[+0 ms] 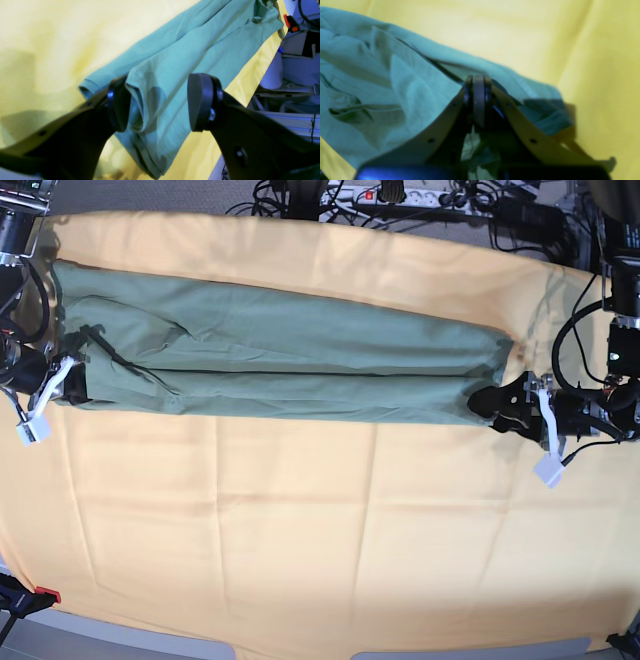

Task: Fold the T-shirt properly
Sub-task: 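Adjust the right gripper's pinch on the strip end, holding it flat, then release the strip end with the left gripper and regrasp it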

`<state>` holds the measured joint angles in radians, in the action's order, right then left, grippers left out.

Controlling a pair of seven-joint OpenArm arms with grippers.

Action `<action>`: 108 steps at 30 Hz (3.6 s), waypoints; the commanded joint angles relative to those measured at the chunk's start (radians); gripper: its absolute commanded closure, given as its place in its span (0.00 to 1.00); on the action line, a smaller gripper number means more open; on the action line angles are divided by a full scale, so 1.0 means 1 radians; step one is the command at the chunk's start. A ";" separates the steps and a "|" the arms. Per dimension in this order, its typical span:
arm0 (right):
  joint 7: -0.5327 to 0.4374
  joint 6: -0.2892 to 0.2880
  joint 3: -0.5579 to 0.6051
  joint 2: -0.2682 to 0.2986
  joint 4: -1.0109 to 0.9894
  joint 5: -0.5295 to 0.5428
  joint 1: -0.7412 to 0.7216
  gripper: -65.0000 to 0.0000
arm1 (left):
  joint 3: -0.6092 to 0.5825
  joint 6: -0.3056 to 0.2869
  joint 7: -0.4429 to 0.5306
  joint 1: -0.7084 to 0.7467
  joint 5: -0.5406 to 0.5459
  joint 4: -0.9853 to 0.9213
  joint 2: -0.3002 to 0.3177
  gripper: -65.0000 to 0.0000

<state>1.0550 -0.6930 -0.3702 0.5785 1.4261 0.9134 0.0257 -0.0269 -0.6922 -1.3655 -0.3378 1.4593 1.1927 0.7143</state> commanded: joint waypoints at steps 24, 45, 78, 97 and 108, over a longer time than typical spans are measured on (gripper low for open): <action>0.226 -0.005 0.210 0.038 0.013 0.343 -0.020 1.00 | 0.009 -0.006 0.007 -0.023 0.024 0.013 0.020 0.43; 0.100 -0.005 0.191 0.148 0.078 0.188 -0.008 1.00 | 0.283 -0.005 0.052 -0.006 -0.071 0.013 0.017 0.43; -0.024 -0.005 0.192 0.103 0.077 0.028 0.095 1.00 | 0.470 0.083 0.123 0.244 -0.250 0.013 -0.150 0.42; -0.024 -0.005 0.192 0.103 0.077 0.032 0.096 1.00 | 0.373 0.082 0.078 0.260 -0.192 0.013 -0.197 0.42; -0.024 -0.005 0.192 0.103 0.077 0.032 0.096 1.00 | 0.373 0.082 0.078 0.259 -0.175 0.013 -0.224 0.81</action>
<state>1.0313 -0.6975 -0.1738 0.6670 1.4933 0.9432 0.1303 0.3462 -0.6212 -1.2751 -0.0753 1.2865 1.1992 0.4789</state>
